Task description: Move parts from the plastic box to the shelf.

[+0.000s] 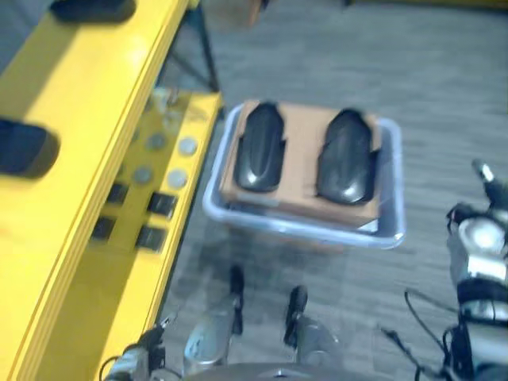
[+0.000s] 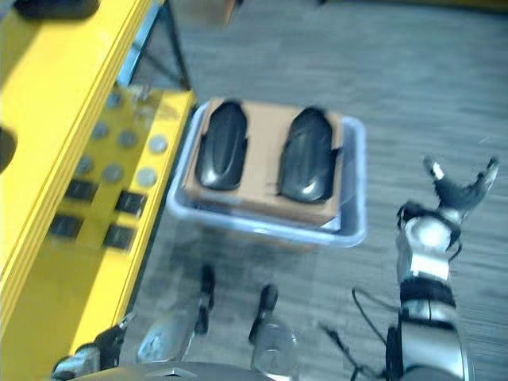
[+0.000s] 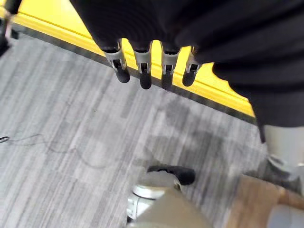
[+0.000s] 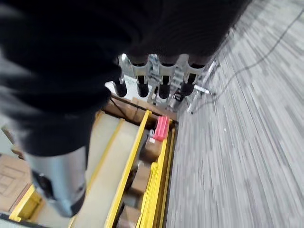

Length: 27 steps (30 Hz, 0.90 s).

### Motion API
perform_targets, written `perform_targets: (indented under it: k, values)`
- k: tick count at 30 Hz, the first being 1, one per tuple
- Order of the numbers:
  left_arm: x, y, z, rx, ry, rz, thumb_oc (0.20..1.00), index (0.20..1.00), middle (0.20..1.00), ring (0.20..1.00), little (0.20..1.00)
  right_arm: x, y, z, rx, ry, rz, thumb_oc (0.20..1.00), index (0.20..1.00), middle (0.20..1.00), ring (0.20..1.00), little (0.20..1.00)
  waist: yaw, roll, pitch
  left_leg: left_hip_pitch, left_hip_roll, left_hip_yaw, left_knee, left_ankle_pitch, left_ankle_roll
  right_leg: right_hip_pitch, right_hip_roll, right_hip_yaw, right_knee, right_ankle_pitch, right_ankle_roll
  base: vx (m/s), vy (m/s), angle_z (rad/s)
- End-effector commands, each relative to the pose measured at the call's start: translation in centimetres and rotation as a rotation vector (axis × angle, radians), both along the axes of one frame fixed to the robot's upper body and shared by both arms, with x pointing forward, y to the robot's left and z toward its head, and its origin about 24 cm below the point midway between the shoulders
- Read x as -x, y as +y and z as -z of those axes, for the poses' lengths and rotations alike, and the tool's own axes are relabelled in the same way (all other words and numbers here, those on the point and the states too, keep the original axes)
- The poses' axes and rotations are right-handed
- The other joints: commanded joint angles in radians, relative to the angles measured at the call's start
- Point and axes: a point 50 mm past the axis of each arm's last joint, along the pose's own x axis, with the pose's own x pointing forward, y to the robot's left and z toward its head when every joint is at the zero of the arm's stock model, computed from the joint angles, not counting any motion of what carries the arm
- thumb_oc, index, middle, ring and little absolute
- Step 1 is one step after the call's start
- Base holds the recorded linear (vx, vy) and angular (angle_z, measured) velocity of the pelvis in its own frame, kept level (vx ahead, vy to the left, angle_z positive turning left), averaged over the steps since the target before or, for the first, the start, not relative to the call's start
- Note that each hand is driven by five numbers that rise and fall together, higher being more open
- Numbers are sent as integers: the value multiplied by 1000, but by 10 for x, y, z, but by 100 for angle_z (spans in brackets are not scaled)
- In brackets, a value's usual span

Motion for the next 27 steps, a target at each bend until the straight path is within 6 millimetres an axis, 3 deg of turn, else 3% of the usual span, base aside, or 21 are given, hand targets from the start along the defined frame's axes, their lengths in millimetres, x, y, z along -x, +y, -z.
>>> perform_targets:
  k: [1, 5, 11, 14, 16, 18, 27]
  values:
    - [10, 22, -3, -36, 23, -24, 1000, 1000, 1000, 1000, 1000, 2, -1, -19, 71, -48, -6, 1000, 1000, 1000, 1000, 1000, 8, -76, -15, 7, 10, -49, 108, -102, -17, 49, -83, 3, -72, 51, 102, -70, 51, 22]
    - [16, 24, -2, -21, 24, -4, 1000, 1000, 1000, 1000, 1000, -6, -6, -33, 95, -9, -3, 1000, 1000, 1000, 1000, 1000, 33, -52, 15, -15, 0, -60, 101, -91, -23, 30, -97, -14, -58, 45, 100, -52, 67, 22]
    - [23, 22, 0, 13, 24, 10, 1000, 1000, 1000, 1000, 1000, -7, -12, -32, 95, 43, -5, 1000, 1000, 1000, 1000, 1000, 45, -36, 23, -6, -10, -65, 83, -84, -25, 32, -112, -25, -50, 39, 103, 20, 71, 7]
    - [26, 20, 0, 26, 19, 5, 1000, 1000, 1000, 1000, 1000, -8, -13, -24, 91, 105, -2, 1000, 1000, 1000, 1000, 1000, 46, -33, 28, 4, -12, -61, 75, -85, -23, 36, -117, -24, -47, 36, 106, 42, 53, 4]
    - [31, 19, 1, 32, 23, 3, 1000, 1000, 1000, 1000, 1000, -4, -16, -4, 67, 187, -4, 1000, 1000, 1000, 1000, 1000, 47, -28, 34, 11, -13, -56, 76, -85, -22, 40, -124, -24, -39, 34, 108, 65, 59, 7]
    - [31, 19, 1, 35, 22, 2, 1000, 1000, 1000, 1000, 1000, -2, -17, 3, 56, 209, -3, 1000, 1000, 1000, 1000, 1000, 48, -26, 39, 11, -13, -55, 79, -86, -21, 39, -126, -24, -34, 33, 108, 27, 20, 2]
    - [25, 19, 0, 40, -2, 5, 1000, 1000, 1000, 1000, 1000, -5, -15, 22, 9, 300, -49, 1000, 1000, 1000, 1000, 1000, 58, -18, 73, -15, -18, -63, 103, -87, -21, 20, -135, -21, -10, 31, 109, 1, 1, 1]
